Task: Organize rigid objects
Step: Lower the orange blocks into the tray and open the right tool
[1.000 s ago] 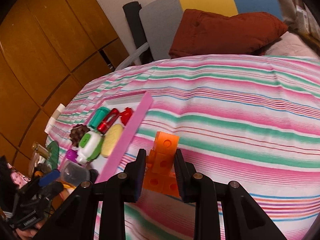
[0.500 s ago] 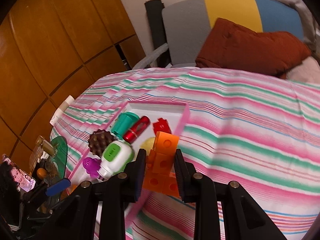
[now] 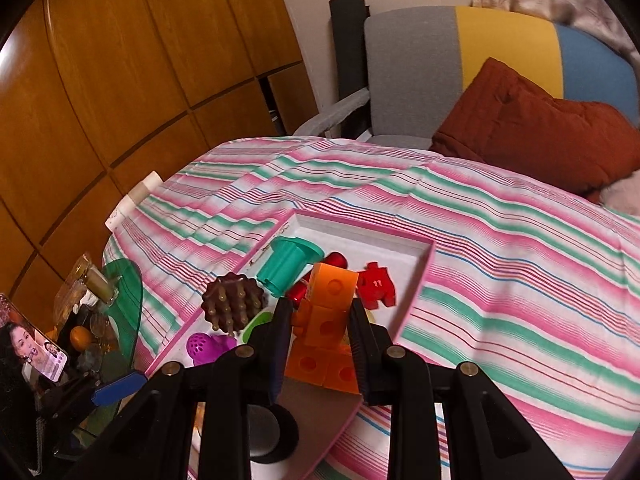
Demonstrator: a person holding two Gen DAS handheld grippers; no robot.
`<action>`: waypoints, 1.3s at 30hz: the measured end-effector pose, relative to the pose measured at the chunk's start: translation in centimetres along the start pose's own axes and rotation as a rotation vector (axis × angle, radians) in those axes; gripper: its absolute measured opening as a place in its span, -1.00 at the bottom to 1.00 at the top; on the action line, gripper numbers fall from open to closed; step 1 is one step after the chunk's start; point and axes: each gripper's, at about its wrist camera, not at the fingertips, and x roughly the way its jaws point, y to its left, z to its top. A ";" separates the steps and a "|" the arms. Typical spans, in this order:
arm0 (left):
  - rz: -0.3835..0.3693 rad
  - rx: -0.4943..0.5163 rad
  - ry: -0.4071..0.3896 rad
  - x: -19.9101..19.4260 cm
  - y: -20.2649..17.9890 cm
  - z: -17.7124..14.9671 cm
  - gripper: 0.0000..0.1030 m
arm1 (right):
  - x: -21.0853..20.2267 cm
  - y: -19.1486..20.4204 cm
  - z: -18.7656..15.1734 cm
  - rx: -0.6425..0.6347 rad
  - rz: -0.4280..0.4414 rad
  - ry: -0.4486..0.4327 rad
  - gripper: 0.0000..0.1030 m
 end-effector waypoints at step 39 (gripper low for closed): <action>-0.014 -0.060 -0.013 -1.0 1.8 0.7 -0.03 | 10.5 -2.9 4.7 0.140 -0.113 0.160 -0.43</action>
